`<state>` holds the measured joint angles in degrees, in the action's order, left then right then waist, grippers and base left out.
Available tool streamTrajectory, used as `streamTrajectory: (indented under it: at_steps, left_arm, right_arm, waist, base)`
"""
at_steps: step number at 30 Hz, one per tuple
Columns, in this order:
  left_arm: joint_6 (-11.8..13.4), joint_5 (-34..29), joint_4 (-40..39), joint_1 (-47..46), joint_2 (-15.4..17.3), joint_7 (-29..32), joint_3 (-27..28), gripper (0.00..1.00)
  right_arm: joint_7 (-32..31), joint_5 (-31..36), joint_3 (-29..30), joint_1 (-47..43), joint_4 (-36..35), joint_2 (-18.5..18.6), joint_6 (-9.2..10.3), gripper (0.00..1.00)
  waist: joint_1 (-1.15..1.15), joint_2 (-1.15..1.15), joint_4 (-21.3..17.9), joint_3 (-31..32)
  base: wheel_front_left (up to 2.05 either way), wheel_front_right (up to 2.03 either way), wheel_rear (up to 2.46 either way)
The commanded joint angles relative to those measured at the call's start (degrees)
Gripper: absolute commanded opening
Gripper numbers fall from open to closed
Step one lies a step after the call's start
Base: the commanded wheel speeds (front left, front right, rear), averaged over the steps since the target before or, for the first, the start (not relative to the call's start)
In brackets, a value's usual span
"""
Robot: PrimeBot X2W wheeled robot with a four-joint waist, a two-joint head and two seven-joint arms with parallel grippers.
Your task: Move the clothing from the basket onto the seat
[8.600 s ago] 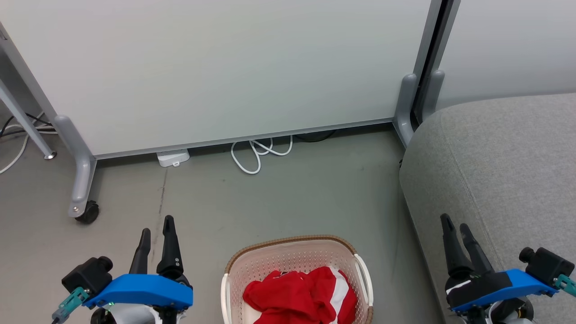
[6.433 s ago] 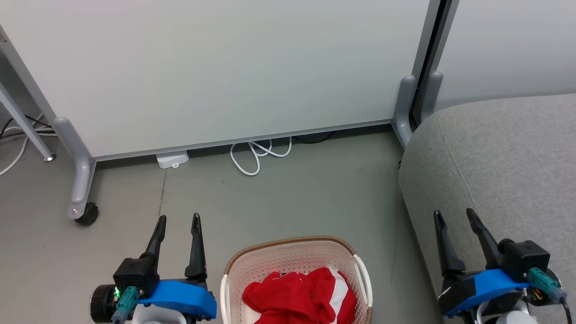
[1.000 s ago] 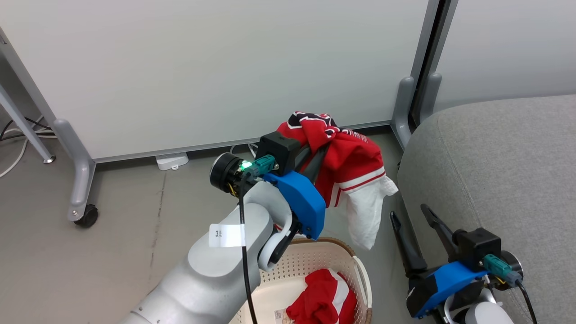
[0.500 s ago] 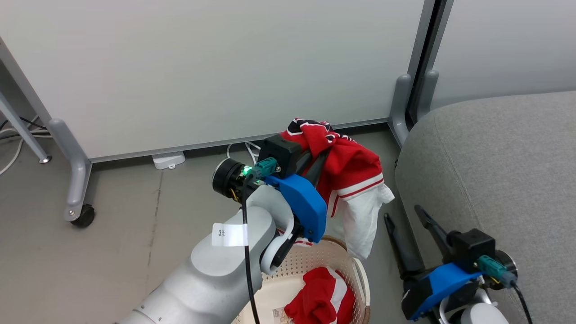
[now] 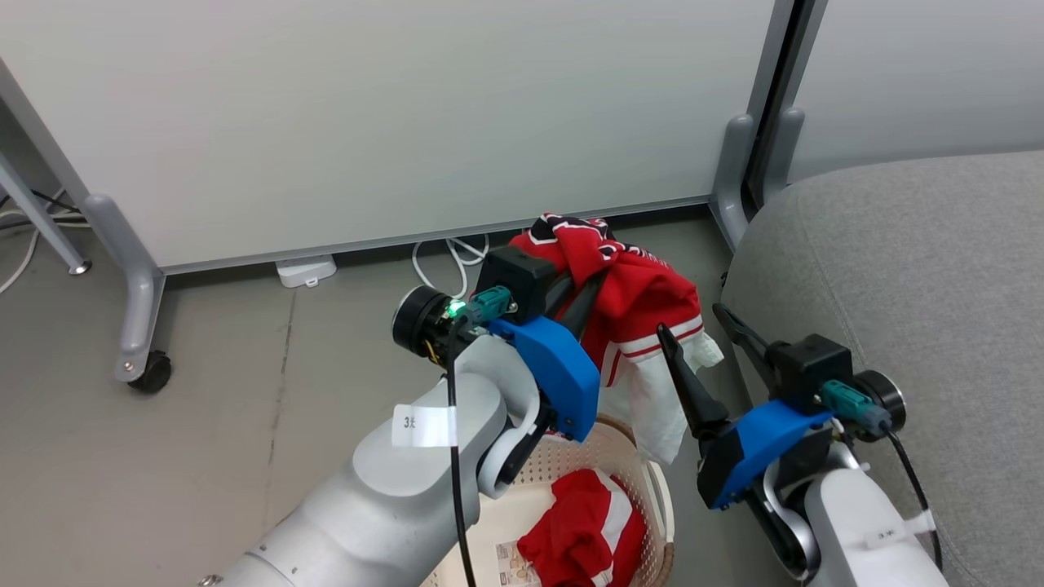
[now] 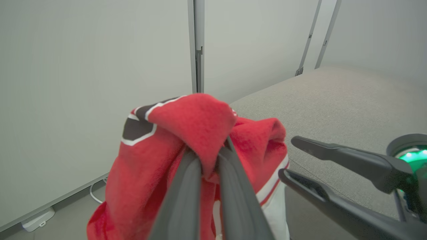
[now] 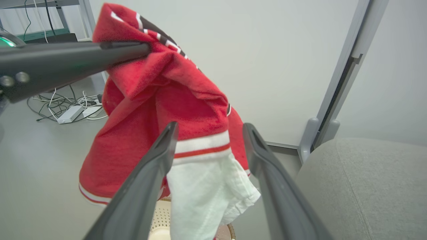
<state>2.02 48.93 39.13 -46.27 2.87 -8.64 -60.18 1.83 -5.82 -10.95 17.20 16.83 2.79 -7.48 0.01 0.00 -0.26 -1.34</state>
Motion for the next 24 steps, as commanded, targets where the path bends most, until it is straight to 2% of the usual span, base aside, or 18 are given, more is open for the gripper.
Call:
streamTrajectory:
  at_steps: [1,12,19,20,22,24]
  left_arm:
    - [0.21,0.47,0.1,-1.2,0.01,-0.41,-0.41,0.0]
    - [-0.07,2.54,-0.45,-2.28,0.01,-0.98,-3.05,0.0]
    - [-0.24,4.11,-0.9,-1.78,0.01,-1.17,-4.56,0.0]
    - [-0.23,4.35,-1.02,-1.62,0.01,-1.19,-4.75,0.0]
    - [-0.19,4.88,-1.07,-1.39,0.01,-1.21,-5.15,0.0]
    - [-0.13,5.29,-1.02,-1.45,0.01,-1.3,-5.64,0.0]
  right_arm:
    - [-0.52,-0.2,-0.53,1.45,1.22,0.17,-0.03,1.0]
    - [-1.83,-3.04,-6.17,10.18,13.21,0.18,-0.03,1.0]
    - [-0.51,-6.15,-9.72,13.65,18.76,0.18,-0.03,1.0]
    - [-0.22,-6.63,-10.22,14.01,19.58,0.18,-0.03,0.77]
    - [0.48,-7.65,-11.08,14.73,20.97,0.18,-0.03,0.0]
    - [0.91,-8.48,-11.96,15.07,22.32,0.18,-0.03,0.0]
  waist:
    - [-0.01,0.0,0.2,-0.26]
    - [-0.01,0.0,1.3,-0.74]
    - [-0.01,0.0,1.44,0.32]
    - [-0.01,0.0,1.49,0.54]
    - [-0.01,0.0,1.59,0.94]
    - [-0.01,0.0,1.66,1.19]
  base:
    - [0.0,0.0,0.0]
    - [0.0,0.0,0.0]
    - [0.0,0.0,0.0]
    - [0.0,0.0,0.0]
    - [0.0,0.0,0.0]
    - [0.0,0.0,0.0]
